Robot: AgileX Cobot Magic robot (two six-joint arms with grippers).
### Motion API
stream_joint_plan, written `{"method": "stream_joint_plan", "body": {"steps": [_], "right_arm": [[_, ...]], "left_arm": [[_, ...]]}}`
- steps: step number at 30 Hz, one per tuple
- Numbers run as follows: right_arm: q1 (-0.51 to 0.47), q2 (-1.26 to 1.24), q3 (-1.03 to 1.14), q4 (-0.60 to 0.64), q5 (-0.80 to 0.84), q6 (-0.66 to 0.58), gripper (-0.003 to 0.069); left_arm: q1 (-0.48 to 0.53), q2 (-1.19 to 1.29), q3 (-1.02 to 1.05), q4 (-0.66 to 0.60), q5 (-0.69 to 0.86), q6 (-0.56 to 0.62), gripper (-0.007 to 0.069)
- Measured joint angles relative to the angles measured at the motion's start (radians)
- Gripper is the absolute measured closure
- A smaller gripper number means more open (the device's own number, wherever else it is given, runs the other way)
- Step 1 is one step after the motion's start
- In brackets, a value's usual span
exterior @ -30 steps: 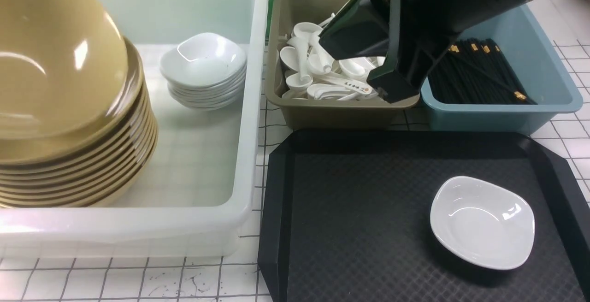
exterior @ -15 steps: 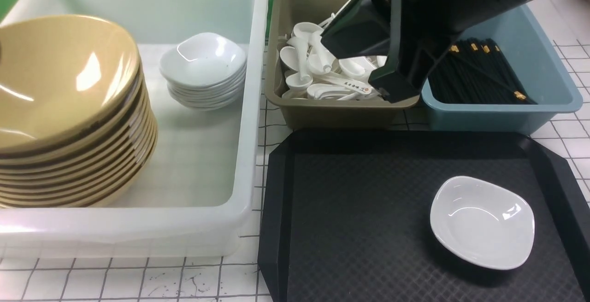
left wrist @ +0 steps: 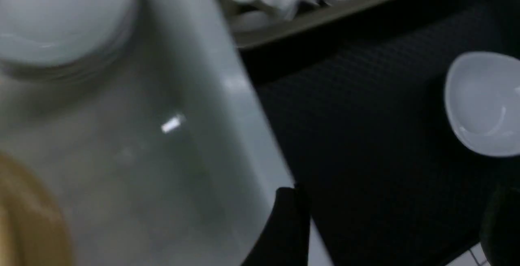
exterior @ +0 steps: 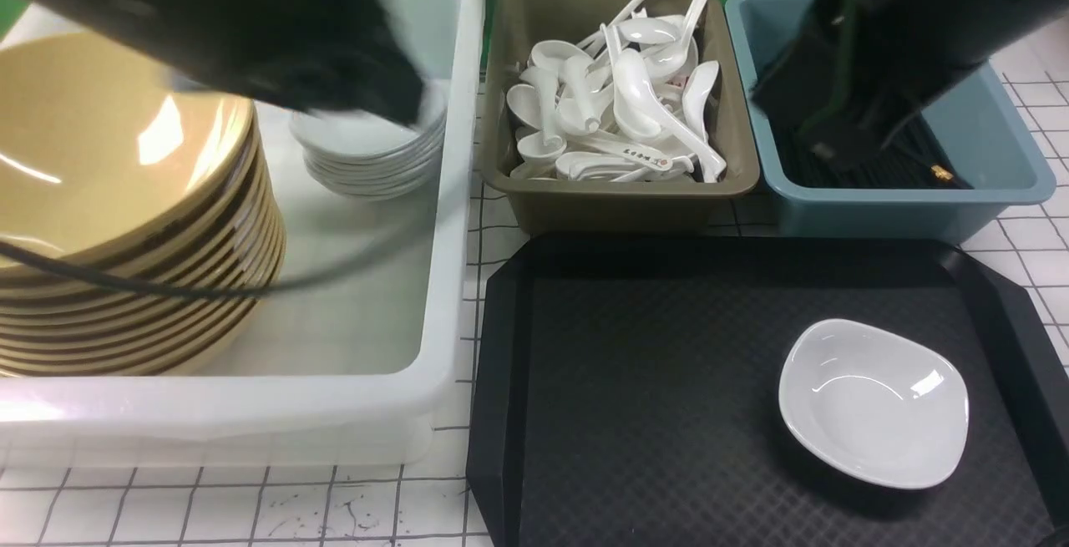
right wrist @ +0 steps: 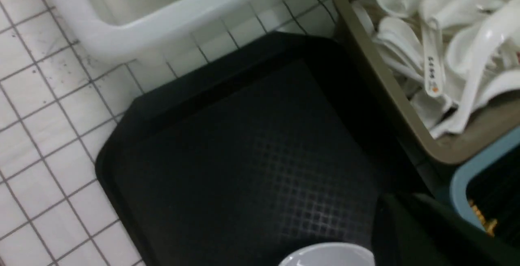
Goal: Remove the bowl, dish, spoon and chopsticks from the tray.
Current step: Use the left arm to grab the plate
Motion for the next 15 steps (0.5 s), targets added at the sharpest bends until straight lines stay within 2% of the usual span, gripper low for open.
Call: {"method": "stream_joint_plan", "body": {"steps": [2,7,15], "right_arm": [[-0.035,-0.054,0.053,0.003,0.001,0.027,0.0613],[-0.102,-0.193,0.211,0.002,0.003,0.068,0.061],[-0.227,-0.394,0.514,-0.011,0.01,0.105,0.061]], "left_arm": [[-0.099,0.084,0.0,0.004,-0.053,-0.005,0.0084],[-0.226,0.228,0.0,0.003,-0.158,-0.011,0.0084],[-0.323,0.453,0.0,-0.047,-0.275,-0.023,0.0084]]}}
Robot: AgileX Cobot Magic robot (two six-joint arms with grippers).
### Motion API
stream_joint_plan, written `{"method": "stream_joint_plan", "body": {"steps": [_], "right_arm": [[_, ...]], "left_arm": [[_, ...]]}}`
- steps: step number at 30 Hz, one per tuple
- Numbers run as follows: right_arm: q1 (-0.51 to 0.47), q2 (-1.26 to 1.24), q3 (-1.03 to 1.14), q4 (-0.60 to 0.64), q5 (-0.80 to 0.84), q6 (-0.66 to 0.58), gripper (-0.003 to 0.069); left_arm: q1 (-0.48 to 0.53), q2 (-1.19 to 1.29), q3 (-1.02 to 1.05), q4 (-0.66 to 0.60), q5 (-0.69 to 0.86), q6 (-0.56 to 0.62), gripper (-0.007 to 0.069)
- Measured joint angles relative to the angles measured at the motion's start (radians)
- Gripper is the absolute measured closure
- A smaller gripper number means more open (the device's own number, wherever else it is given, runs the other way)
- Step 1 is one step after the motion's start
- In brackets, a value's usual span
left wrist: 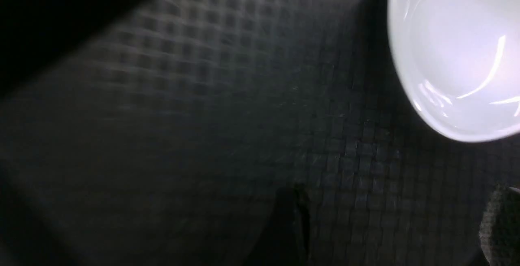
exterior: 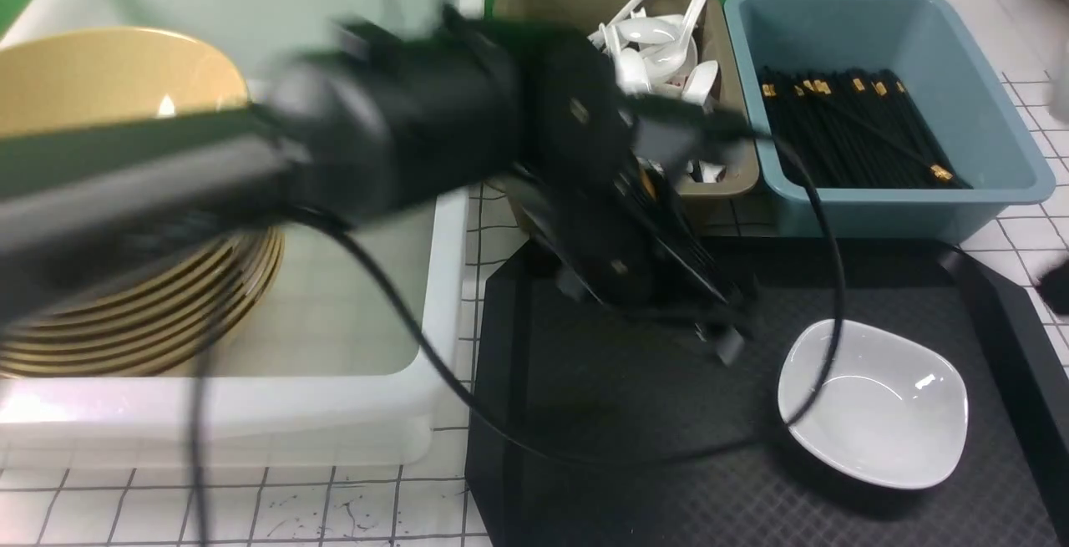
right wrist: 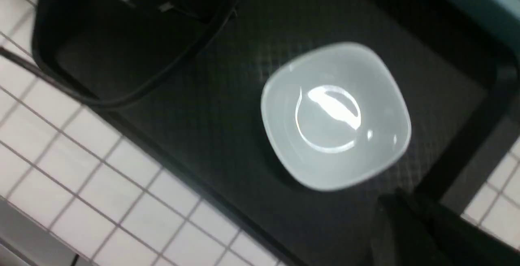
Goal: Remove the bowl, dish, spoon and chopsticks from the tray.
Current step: Use the left arm to grab the plate
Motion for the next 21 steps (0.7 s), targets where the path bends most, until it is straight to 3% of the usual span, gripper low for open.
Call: {"method": "stream_joint_plan", "body": {"steps": [9,21], "right_arm": [[-0.017,-0.099,0.043,-0.003,0.002,0.007,0.061],[-0.017,-0.102,0.043,-0.003,0.001,0.011,0.061]], "left_arm": [[-0.04,0.141,-0.041,-0.045,-0.149,0.0,0.0084],[-0.093,0.355,-0.298,-0.064,-0.114,0.0,0.0102]]}}
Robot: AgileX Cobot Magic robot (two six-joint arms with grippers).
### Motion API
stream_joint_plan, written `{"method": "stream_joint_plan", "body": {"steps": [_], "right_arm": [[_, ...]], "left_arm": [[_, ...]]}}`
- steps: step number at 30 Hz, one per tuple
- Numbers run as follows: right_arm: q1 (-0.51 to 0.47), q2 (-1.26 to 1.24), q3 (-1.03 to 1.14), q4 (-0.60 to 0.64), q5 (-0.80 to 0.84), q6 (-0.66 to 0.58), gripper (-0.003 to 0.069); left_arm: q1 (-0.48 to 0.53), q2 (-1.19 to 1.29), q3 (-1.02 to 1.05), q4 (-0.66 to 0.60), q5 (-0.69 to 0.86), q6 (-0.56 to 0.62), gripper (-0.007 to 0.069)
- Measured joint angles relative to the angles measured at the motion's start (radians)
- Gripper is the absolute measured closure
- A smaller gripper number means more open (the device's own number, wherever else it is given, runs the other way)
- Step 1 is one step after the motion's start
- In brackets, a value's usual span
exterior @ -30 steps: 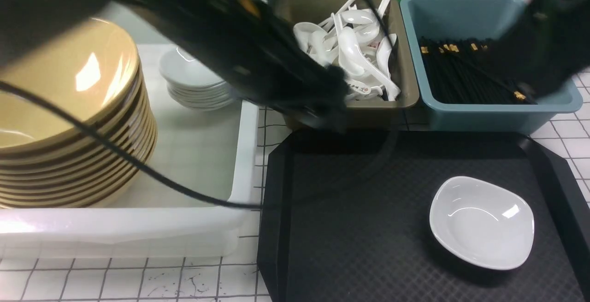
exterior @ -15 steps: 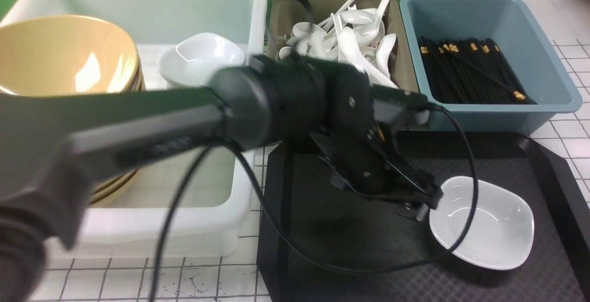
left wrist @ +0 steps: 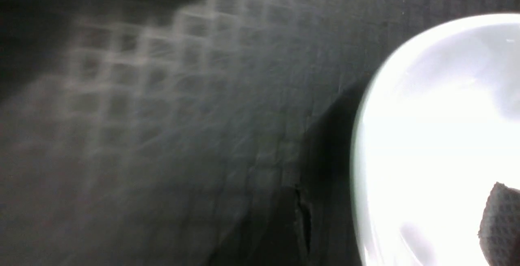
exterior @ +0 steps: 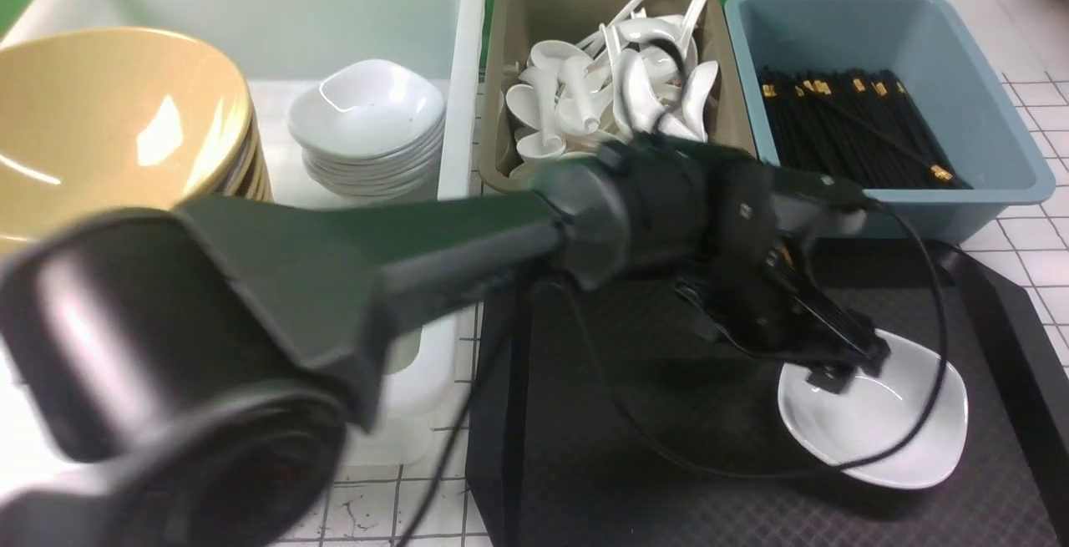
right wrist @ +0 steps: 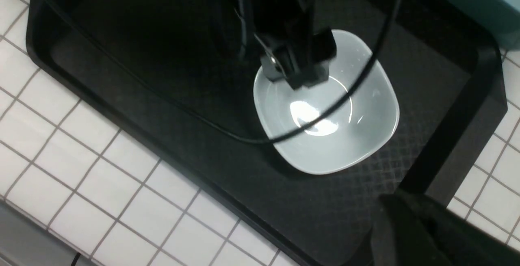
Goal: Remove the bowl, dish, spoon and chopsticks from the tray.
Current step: Use the left arm to grab the plate, then use the left arm to put the plate into the large storage box on the left
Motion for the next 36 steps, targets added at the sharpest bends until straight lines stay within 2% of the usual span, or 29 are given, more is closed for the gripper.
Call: {"method": "stream_joint_plan", "body": {"steps": [2,4,5,6,7,8,11,15,18,24,27,30,31,33,36], "right_arm": [[0.0,0.0,0.0,0.0,-0.001,0.0,0.061],[0.0,0.0,0.0,0.0,-0.001,0.0,0.061],[0.0,0.0,0.0,0.0,-0.001,0.0,0.061],[0.0,0.0,0.0,0.0,-0.001,-0.001,0.061],[0.0,0.0,0.0,0.0,-0.001,-0.001,0.061],[0.0,0.0,0.0,0.0,-0.005,-0.003,0.061],[0.0,0.0,0.0,0.0,-0.033,-0.012,0.061],[0.0,0.006,-0.018,0.01,-0.081,-0.019,0.061],[0.0,0.042,-0.089,0.055,-0.118,-0.051,0.061],[0.003,0.204,-0.279,0.213,-0.133,-0.154,0.061],[0.057,0.314,-0.384,0.248,-0.14,-0.184,0.061],[0.156,0.412,-0.465,0.251,-0.141,-0.199,0.061],[0.162,0.417,-0.469,0.251,-0.141,-0.2,0.061],[0.231,0.48,-0.506,0.251,-0.143,-0.205,0.061],[0.274,0.527,-0.518,0.248,-0.147,-0.216,0.061]], "left_arm": [[-0.007,0.038,-0.034,0.007,0.013,0.002,0.0149],[-0.009,0.063,-0.082,0.015,0.039,0.002,0.0277],[-0.009,0.069,-0.092,0.022,0.046,0.002,0.0306],[-0.009,0.076,-0.109,0.032,0.064,0.002,0.0417],[-0.009,0.076,-0.111,0.034,0.068,0.002,0.0433],[-0.007,0.079,-0.128,0.05,0.093,-0.002,0.0524],[-0.005,0.05,-0.174,0.088,0.16,-0.005,0.0597],[0.019,-0.035,-0.194,0.188,0.248,0.0,0.0619],[0.077,-0.162,-0.197,0.255,0.296,0.0,0.062],[0.277,-0.43,-0.209,0.32,0.38,-0.013,0.0621],[0.419,-0.504,-0.21,0.327,0.419,-0.015,0.0621],[0.551,-0.526,-0.21,0.327,0.429,-0.015,0.0621],[0.559,-0.526,-0.21,0.327,0.429,-0.015,0.0621],[0.646,-0.499,-0.209,0.313,0.402,-0.015,0.0621],[0.699,-0.449,-0.209,0.302,0.334,-0.015,0.0621]]}}
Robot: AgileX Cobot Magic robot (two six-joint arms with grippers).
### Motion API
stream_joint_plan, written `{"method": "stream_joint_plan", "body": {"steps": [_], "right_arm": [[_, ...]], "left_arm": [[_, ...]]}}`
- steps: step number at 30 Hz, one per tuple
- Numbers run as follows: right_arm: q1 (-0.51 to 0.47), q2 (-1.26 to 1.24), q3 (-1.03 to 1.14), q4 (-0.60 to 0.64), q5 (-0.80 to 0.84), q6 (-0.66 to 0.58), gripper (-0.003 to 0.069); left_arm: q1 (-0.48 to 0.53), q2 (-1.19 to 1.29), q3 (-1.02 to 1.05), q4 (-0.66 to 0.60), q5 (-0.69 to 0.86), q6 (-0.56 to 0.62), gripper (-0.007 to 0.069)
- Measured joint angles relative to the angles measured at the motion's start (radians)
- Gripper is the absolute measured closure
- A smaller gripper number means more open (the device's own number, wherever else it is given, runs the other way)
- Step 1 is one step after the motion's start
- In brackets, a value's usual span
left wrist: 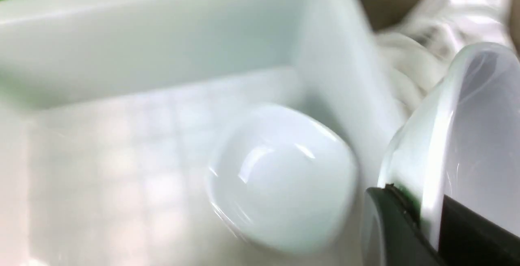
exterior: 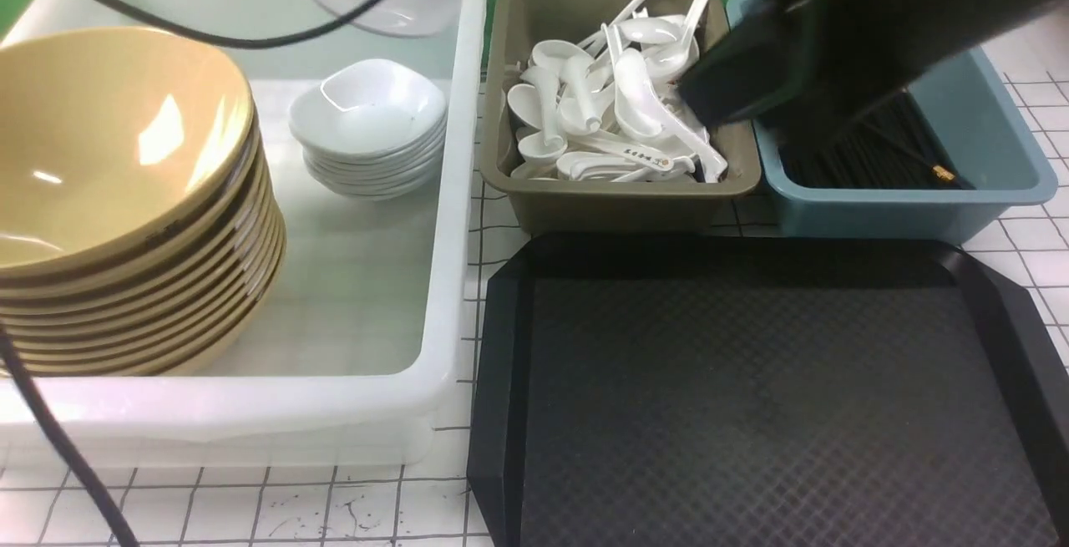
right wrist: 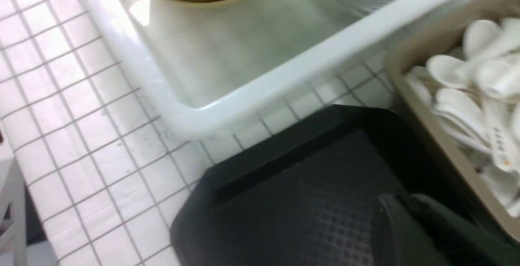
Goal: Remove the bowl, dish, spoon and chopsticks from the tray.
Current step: Use the left arm to put the plate into the large storage box on the left
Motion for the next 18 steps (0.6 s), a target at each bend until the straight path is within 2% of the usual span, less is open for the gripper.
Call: {"method": "stream_joint_plan", "body": {"steps": [3,9,18], "right_arm": [[0.007,0.024,-0.001,-0.006,-0.001,-0.006,0.0609],[0.007,0.032,-0.001,-0.052,-0.002,-0.008,0.0608],[0.007,0.032,-0.002,-0.081,-0.028,-0.008,0.0606]], "left_arm": [[0.042,0.074,0.0,-0.013,-0.087,0.0,0.0621],[0.063,0.208,0.001,-0.014,-0.203,0.0,0.0621],[0.063,0.323,0.007,0.0,-0.255,0.0,0.0617]]}}
